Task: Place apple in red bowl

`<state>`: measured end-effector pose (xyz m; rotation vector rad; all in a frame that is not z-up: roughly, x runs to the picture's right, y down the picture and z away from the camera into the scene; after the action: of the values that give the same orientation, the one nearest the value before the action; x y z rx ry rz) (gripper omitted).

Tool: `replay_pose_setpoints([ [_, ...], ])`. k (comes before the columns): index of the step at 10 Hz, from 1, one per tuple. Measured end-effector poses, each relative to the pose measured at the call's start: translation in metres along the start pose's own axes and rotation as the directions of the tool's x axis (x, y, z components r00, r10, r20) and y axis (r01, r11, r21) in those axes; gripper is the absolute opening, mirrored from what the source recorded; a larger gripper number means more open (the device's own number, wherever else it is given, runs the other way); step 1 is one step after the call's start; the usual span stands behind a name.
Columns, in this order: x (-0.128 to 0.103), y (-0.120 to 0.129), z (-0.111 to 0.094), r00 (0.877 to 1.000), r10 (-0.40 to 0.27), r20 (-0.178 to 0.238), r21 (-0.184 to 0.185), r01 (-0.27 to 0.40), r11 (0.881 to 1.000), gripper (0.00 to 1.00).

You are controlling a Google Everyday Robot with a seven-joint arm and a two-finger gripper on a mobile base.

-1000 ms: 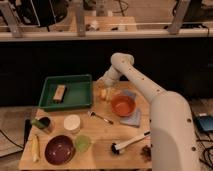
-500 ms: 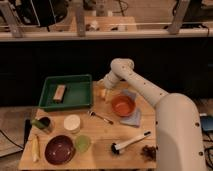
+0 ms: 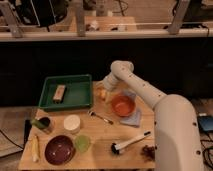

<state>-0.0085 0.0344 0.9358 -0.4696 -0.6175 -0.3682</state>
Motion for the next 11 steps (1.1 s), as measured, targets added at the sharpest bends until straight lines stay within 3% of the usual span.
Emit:
replay_pose_setpoints([
  [5,0.008,-0.002,0.001,0.992,-0.123,0.007,0.005,0.123,0.992,0.80],
  [9,0.012,-0.003,0.005,0.971,-0.238,0.035,-0.034,0.239,0.970,0.80],
  [11,0.014,-0.002,0.006,0.963,-0.264,0.051,-0.044,0.267,0.963,0.73],
])
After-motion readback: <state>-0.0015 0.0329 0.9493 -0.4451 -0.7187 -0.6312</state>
